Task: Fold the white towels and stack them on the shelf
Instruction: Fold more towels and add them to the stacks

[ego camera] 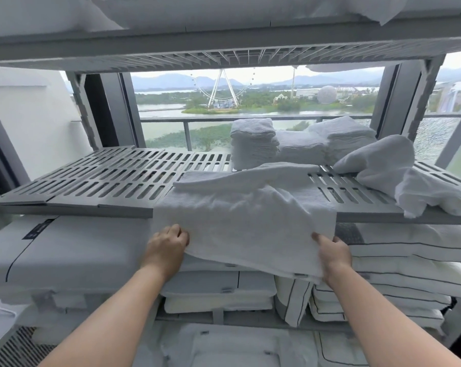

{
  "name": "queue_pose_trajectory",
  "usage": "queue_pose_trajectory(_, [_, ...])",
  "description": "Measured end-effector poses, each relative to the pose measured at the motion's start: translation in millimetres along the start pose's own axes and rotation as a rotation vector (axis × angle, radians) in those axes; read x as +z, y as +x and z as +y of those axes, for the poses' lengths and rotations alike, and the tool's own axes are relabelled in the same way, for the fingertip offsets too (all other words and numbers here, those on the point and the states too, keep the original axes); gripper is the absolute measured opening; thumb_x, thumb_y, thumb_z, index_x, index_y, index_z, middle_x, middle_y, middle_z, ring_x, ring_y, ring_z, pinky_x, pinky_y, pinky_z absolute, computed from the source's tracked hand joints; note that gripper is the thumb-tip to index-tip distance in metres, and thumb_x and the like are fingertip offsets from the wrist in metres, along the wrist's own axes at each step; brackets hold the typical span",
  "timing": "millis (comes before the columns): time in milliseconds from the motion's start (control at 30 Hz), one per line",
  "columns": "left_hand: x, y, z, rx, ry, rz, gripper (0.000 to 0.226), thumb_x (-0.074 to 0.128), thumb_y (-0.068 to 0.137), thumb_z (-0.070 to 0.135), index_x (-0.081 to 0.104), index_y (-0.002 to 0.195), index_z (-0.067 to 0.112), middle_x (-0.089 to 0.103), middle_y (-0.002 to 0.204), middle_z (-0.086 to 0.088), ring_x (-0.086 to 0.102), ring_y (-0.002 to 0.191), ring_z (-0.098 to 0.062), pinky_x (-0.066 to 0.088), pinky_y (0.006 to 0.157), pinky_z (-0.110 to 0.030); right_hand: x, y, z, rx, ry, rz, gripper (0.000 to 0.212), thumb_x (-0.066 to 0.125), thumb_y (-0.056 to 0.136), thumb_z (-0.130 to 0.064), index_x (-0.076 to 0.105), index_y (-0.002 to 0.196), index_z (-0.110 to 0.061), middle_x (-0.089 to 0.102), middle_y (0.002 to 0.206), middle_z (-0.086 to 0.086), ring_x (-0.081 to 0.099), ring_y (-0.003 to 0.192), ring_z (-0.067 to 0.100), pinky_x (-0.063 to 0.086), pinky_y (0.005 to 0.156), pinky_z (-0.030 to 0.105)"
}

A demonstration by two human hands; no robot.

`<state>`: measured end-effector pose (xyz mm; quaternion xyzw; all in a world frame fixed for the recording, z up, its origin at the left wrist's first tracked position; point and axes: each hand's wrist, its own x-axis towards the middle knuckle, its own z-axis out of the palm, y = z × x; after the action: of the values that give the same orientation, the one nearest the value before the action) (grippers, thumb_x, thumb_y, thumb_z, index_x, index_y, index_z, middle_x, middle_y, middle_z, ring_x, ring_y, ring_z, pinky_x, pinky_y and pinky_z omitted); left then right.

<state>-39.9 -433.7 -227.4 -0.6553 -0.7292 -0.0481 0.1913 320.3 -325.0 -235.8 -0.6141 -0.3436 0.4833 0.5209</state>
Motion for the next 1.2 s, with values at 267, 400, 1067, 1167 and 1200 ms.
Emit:
queue_pose_trajectory(267, [-0.7, 5.7, 18.9, -0.028, 0.006, -0.072, 0.009, 0.067, 0.088, 0.025, 0.065, 0.094, 0.019, 0.058, 0.101, -0.001, 0.058, 0.097, -0.025, 0.046, 0.077, -0.034, -15.7, -2.1, -2.9, 0.003, 0.076, -0.121, 0.012, 0.072, 0.088, -0.017, 0.061, 0.091, -0.013, 0.069, 0.095, 0.01, 0.067, 0.081, 0.031, 0.056, 0.067, 0.038])
queue_pose_trajectory(400, [-1.4, 1.3, 24.6, -0.05, -0.002, 0.015, 0.023, 0.086, 0.069, 0.013, 0.062, 0.071, 0.014, 0.058, 0.075, -0.003, 0.06, 0.068, -0.028, 0.043, 0.056, -0.033, -18.8, -2.2, -2.2, -0.038, 0.032, -0.136, 0.011, 0.071, 0.089, -0.019, 0.06, 0.087, -0.018, 0.071, 0.097, 0.011, 0.069, 0.085, 0.031, 0.059, 0.08, 0.05])
queue_pose_trajectory(1067, [-69.7, 113.4, 173.6, 0.136, -0.473, 0.351, 0.024, 0.064, 0.088, 0.023, 0.059, 0.111, 0.017, 0.056, 0.115, -0.003, 0.055, 0.109, -0.026, 0.045, 0.091, -0.041, -31.4, 17.7, 14.8, -0.002, -0.079, -0.232, 0.012, 0.066, 0.09, -0.011, 0.069, 0.101, -0.012, 0.074, 0.096, 0.007, 0.07, 0.086, 0.026, 0.057, 0.075, 0.039])
queue_pose_trajectory(1167, [-71.6, 144.7, 169.8, 0.115, -0.506, 0.388, 0.026, 0.064, 0.088, 0.023, 0.058, 0.113, 0.017, 0.056, 0.115, -0.004, 0.054, 0.111, -0.028, 0.043, 0.093, -0.043, -33.3, 30.9, 13.8, -0.073, -0.28, -0.193, 0.008, 0.066, 0.089, -0.016, 0.073, 0.088, -0.012, 0.075, 0.084, 0.007, 0.07, 0.08, 0.028, 0.054, 0.071, 0.038])
queue_pose_trajectory(1200, [-71.1, 155.7, 165.4, 0.106, -0.505, 0.388, 0.029, 0.065, 0.088, 0.024, 0.057, 0.114, 0.018, 0.056, 0.116, -0.005, 0.053, 0.113, -0.029, 0.043, 0.094, -0.044, -34.5, 35.1, 11.3, -0.1, -0.368, -0.178, 0.011, 0.065, 0.088, -0.018, 0.072, 0.08, -0.014, 0.073, 0.076, 0.005, 0.068, 0.073, 0.027, 0.05, 0.065, 0.033])
